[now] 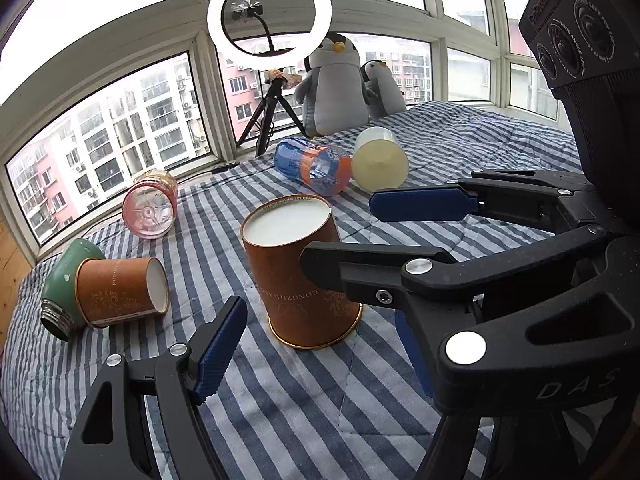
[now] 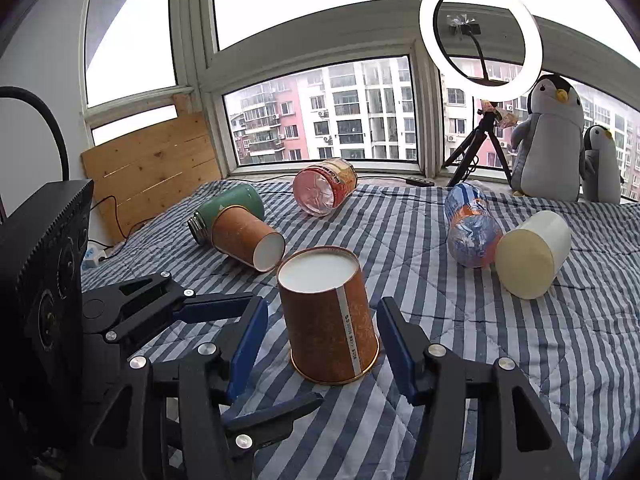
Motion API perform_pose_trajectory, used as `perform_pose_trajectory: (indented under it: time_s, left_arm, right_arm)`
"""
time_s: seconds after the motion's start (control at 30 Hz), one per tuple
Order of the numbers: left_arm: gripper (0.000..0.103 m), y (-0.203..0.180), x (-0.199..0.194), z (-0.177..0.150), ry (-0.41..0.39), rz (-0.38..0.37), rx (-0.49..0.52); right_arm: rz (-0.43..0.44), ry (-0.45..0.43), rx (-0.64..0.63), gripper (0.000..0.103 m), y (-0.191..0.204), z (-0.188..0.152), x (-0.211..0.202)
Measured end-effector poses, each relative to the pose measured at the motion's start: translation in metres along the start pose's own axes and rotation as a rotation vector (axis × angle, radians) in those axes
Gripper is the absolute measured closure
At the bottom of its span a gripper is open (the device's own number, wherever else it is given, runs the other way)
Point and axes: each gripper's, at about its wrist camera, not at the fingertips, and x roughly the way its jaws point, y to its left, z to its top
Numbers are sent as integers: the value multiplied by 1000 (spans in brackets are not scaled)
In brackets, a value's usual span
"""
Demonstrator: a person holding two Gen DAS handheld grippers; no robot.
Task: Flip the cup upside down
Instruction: 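Lower the inverted brown cup onto the bed with the right gripper, then open the right gripper and pull it back from the cup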
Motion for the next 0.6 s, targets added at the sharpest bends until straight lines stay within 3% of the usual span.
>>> perform_pose_trajectory:
  time_s: [0.17, 0.33, 0.6]
  left_arm:
    - [22, 3, -12, -8, -9, 12, -9]
    - [19, 7, -37, -19, -52, 43, -23]
    - [9, 16, -80, -27, -165, 94, -89]
  right_arm:
    - [-20, -23, 6, 47, 0, -3, -7]
    - [-50, -85, 31, 33, 0, -8, -26]
    - [-146, -198, 12, 28, 11, -17, -61]
